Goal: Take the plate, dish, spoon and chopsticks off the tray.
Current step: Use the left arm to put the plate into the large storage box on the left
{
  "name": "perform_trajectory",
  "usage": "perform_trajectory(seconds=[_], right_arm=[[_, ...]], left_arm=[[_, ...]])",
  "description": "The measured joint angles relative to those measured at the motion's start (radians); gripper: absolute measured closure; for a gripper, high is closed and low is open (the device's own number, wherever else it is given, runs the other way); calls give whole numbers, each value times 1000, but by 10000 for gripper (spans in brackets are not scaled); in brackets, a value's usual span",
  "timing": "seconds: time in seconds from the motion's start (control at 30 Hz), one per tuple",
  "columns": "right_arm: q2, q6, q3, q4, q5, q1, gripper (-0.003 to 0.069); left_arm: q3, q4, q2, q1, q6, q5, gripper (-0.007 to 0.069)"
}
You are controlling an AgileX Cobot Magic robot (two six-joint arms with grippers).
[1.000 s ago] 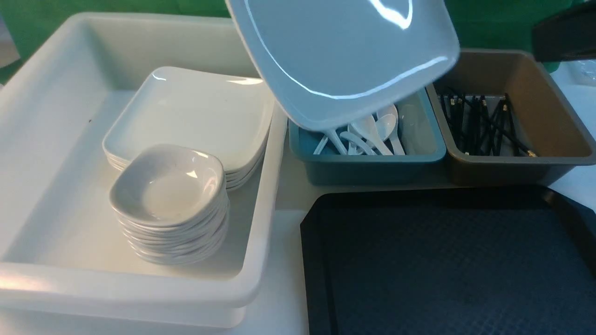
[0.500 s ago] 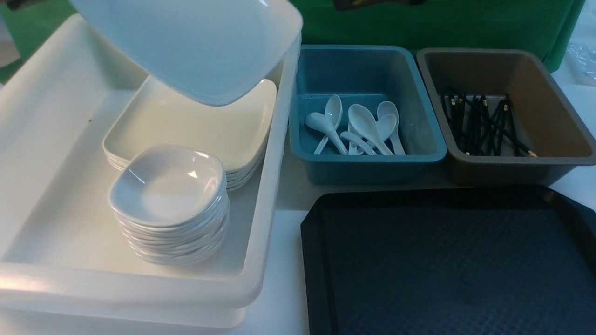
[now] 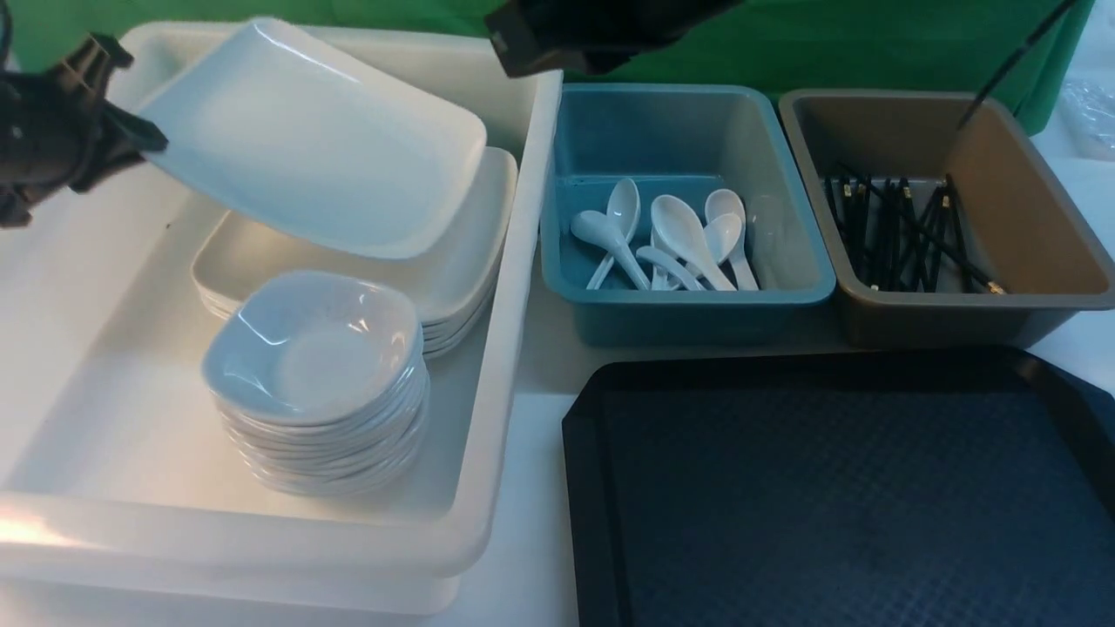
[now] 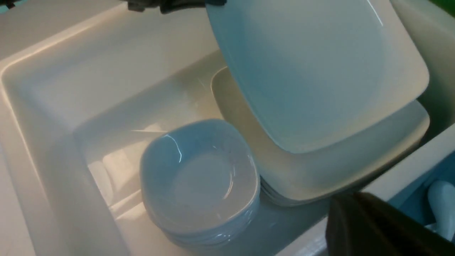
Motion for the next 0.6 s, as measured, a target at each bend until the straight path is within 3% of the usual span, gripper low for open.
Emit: perform_trajectory(seconds=[0.3, 0.43, 0.6], right_arm=[[37, 64, -1, -44, -26, 1, 635], [40, 80, -1, -51, -24, 1, 635], [40, 82, -1, -52, -22, 1, 635]], left_arm=[[1, -13, 44, -10, 57, 51, 592], [1, 47, 50, -19, 37, 63, 575], [1, 174, 50, -23, -42, 80, 427]])
